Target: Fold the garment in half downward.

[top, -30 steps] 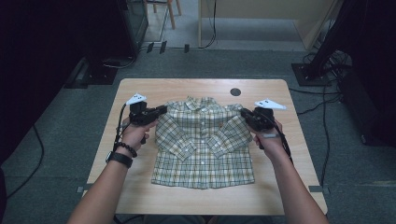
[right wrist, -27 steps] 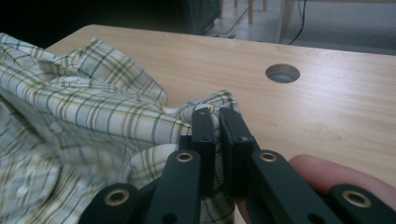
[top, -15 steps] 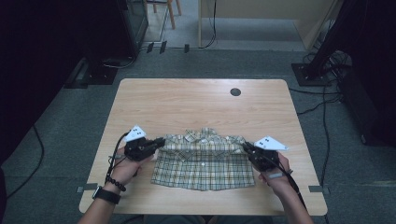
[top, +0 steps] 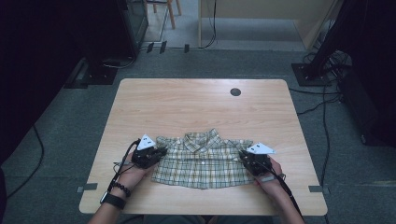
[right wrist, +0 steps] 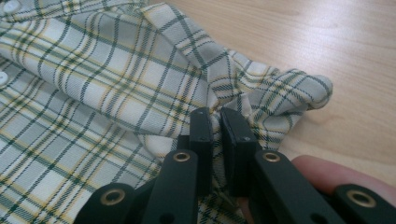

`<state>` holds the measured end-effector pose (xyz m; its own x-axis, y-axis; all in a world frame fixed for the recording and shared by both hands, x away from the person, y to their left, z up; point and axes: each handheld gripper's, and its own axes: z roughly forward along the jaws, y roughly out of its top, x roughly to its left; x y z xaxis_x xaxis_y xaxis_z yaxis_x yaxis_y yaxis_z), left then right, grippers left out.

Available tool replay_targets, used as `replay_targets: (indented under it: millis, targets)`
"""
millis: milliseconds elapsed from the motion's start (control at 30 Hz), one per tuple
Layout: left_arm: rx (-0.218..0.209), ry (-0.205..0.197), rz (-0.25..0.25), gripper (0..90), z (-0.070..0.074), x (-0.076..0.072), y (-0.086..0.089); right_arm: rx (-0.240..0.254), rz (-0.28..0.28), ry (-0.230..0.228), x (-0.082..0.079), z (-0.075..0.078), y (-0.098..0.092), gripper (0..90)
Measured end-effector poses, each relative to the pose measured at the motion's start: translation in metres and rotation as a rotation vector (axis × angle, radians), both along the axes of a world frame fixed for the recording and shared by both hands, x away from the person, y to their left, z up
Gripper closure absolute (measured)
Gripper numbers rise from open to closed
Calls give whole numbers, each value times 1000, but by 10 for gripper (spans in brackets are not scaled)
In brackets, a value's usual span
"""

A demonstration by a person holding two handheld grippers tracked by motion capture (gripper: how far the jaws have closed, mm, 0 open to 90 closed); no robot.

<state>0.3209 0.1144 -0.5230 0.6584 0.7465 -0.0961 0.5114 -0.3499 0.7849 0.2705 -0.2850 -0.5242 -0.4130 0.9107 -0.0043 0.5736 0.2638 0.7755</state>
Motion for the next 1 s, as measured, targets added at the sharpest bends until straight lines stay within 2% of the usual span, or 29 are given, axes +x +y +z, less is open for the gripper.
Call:
replay_targets:
  millis: [133,233,267,367,433,467,500,533,600,667,767,867,1000]
  targets:
    - [-24,11,33,853,-1,6,3,-1,-11,-9,10,-1,5,836]
    - [-9,5,36,851,0,8,2,-21,-9,-22,17,-1,7,826]
    - [7,0,35,850,1,10,1,-28,-5,-22,20,0,7,825]
    - [18,7,40,841,2,14,-1,-51,-1,-11,30,2,9,815]
    - [17,19,32,821,5,16,-1,-58,4,10,36,5,9,746]
    - [9,29,21,793,7,16,-1,-51,10,26,37,7,7,704]
    - [-7,31,8,720,10,15,0,-32,27,50,39,9,5,650]
    - [-17,28,0,674,13,14,2,-19,55,55,38,13,2,615]
    - [-46,20,-17,600,22,11,6,-1,72,45,35,21,-4,551]
    - [-48,4,5,534,31,11,9,49,85,40,32,33,-12,518]
    - [-69,14,37,486,40,17,8,88,92,18,31,48,-17,483]
    - [-79,41,42,434,43,25,-2,84,91,20,38,53,-12,459]
    - [-25,88,16,407,37,33,-22,54,94,38,49,47,6,448]
